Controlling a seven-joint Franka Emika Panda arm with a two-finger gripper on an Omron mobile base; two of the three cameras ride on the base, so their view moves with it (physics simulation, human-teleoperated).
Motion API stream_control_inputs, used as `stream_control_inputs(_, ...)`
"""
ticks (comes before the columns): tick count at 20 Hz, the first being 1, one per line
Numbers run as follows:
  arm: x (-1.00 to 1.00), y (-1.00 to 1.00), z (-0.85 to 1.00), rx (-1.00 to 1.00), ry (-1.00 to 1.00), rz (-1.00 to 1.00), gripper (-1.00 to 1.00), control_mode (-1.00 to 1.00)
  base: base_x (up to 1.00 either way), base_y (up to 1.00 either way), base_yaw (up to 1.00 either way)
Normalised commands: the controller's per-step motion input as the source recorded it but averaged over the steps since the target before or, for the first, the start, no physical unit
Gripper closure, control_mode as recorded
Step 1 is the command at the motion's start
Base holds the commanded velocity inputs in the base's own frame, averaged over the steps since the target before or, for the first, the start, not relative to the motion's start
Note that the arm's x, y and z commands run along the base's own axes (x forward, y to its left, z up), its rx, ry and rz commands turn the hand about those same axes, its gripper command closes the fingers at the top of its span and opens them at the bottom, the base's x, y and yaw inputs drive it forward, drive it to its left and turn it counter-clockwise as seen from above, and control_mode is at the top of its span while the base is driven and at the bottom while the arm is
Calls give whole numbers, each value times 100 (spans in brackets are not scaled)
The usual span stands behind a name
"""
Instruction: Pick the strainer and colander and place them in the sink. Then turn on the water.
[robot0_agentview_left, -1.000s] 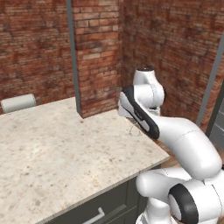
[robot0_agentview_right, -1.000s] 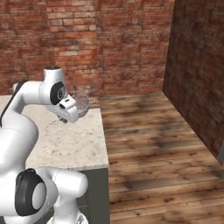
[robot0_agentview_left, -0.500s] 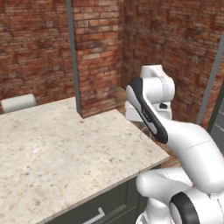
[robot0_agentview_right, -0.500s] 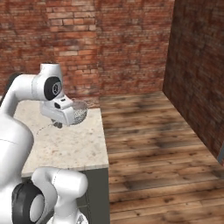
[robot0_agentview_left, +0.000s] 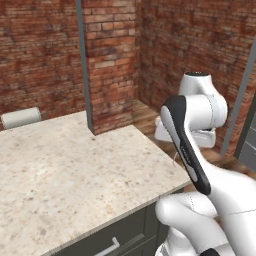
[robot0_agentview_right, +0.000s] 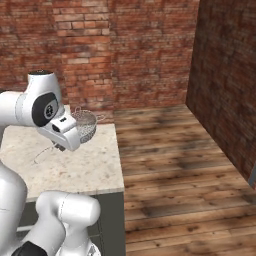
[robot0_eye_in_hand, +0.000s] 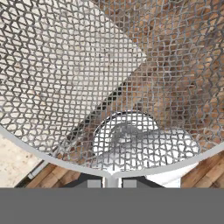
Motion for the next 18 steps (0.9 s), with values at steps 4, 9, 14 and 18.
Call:
stream_control_inputs(4, -34, -6, 40, 2, 4, 0, 100, -100, 0, 0, 0)
stream_control_inputs(9, -30, -2, 42, 0, 2, 0, 100, -100, 0, 0, 0)
stream_control_inputs(14, -25, -1, 15, 0, 0, 0, 100, -100, 0, 0, 0)
stream_control_inputs(18, 0, 0, 0, 0, 0, 0, 100, 100, -6, -25, -47)
